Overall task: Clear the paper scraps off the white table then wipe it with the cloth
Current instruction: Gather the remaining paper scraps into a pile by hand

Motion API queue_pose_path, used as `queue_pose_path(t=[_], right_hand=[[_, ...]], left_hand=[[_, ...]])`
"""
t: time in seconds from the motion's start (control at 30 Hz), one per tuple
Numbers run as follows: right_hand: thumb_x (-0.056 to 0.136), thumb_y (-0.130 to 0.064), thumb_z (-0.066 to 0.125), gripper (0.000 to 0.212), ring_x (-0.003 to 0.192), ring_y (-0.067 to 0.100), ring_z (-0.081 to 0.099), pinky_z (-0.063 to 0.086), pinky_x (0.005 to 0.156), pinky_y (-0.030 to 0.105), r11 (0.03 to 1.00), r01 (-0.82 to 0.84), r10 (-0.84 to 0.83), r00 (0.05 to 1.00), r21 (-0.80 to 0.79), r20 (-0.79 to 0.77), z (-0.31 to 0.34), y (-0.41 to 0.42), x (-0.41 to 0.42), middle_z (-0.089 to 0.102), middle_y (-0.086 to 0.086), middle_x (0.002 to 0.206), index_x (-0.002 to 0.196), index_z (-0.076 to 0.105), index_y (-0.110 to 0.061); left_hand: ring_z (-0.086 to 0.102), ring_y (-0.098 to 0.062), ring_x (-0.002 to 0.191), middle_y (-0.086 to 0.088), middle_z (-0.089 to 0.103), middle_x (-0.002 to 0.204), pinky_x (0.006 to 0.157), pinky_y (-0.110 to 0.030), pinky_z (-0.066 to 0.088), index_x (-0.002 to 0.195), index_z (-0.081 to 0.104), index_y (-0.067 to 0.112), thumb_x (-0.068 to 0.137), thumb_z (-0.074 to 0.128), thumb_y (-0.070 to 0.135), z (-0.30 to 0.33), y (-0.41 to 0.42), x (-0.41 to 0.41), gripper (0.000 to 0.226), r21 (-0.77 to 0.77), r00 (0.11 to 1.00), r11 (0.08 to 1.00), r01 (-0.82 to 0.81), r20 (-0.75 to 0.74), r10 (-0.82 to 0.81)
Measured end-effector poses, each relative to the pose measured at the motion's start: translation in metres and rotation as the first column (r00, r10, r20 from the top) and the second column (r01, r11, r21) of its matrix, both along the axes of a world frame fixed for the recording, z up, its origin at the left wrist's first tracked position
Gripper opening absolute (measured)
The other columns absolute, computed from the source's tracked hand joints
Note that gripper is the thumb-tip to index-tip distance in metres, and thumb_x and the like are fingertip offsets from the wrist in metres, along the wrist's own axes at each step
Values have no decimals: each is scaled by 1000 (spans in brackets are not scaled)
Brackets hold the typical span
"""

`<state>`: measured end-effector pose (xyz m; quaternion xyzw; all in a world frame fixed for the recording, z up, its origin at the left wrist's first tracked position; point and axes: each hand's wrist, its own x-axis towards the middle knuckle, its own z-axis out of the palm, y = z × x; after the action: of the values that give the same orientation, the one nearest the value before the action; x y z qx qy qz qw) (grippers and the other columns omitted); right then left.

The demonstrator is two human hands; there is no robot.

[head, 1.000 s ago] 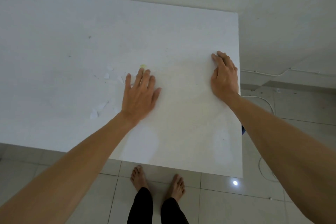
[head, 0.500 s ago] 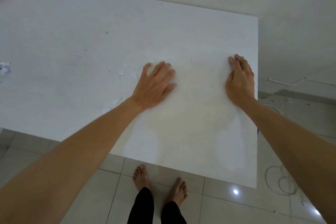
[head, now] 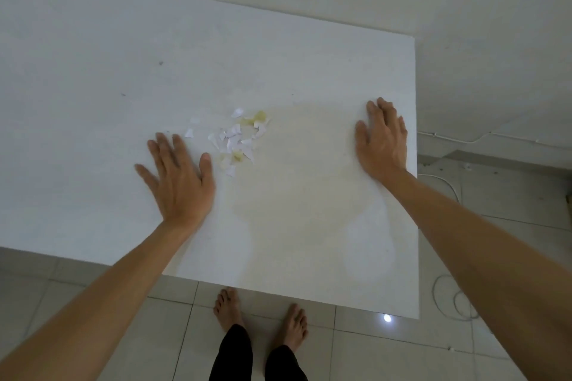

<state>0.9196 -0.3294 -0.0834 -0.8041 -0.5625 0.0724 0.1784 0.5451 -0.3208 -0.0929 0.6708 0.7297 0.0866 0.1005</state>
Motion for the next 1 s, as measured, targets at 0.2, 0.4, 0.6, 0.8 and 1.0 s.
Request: queue_pose_path(t=[0.2, 0.4, 0.6, 0.8, 1.0], right_hand=[[96, -72, 37, 80, 158, 16, 5, 0, 128, 48, 940, -325, 327, 945, -104, 5, 6, 15, -61, 15, -5, 170, 161, 26, -26], [109, -43, 31, 53, 157, 22, 15, 4, 128, 49, 953, -301, 301, 953, 37, 22, 1, 46, -86, 25, 1, 168, 159, 33, -24], [108, -35, 29, 51, 157, 18, 12, 2, 128, 45, 994, -106, 107, 994, 16, -11, -4, 50, -82, 25, -2, 168, 157, 37, -25], [107, -34, 31, 50, 157, 18, 14, 5, 128, 47, 995, -101, 101, 995, 25, -6, -1, 49, -83, 27, -2, 167, 156, 38, -24], [107, -35, 30, 50, 157, 16, 13, 6, 128, 45, 995, -96, 96, 995, 11, 3, -2, 48, -82, 26, -4, 167, 156, 37, -26]], left_hand=[[-1, -19, 155, -7, 11, 168, 125, -49, -1, 159, 13, 10, 106, 18, 49, 10, 35, 54, 66, 82, 942, 978, 194, 263, -209], [7, -17, 155, -3, 27, 163, 125, -42, 0, 156, 29, 10, 108, 19, 33, 20, 49, 34, 54, 222, 900, 965, 137, 379, -215], [9, -18, 155, -3, 30, 163, 124, -47, -6, 156, 28, 13, 110, 15, 33, 12, 79, 11, 52, 79, 893, 959, 273, 349, -283], [58, -15, 127, -3, 72, 120, 122, -37, 27, 124, 69, 12, 109, 28, 30, 35, 66, 15, 47, 204, 744, 854, 478, 423, -517], [23, -12, 151, 3, 36, 160, 121, -41, 23, 152, 40, 19, 107, 27, 40, 35, 73, 22, 51, 97, 749, 799, 593, 296, -592]])
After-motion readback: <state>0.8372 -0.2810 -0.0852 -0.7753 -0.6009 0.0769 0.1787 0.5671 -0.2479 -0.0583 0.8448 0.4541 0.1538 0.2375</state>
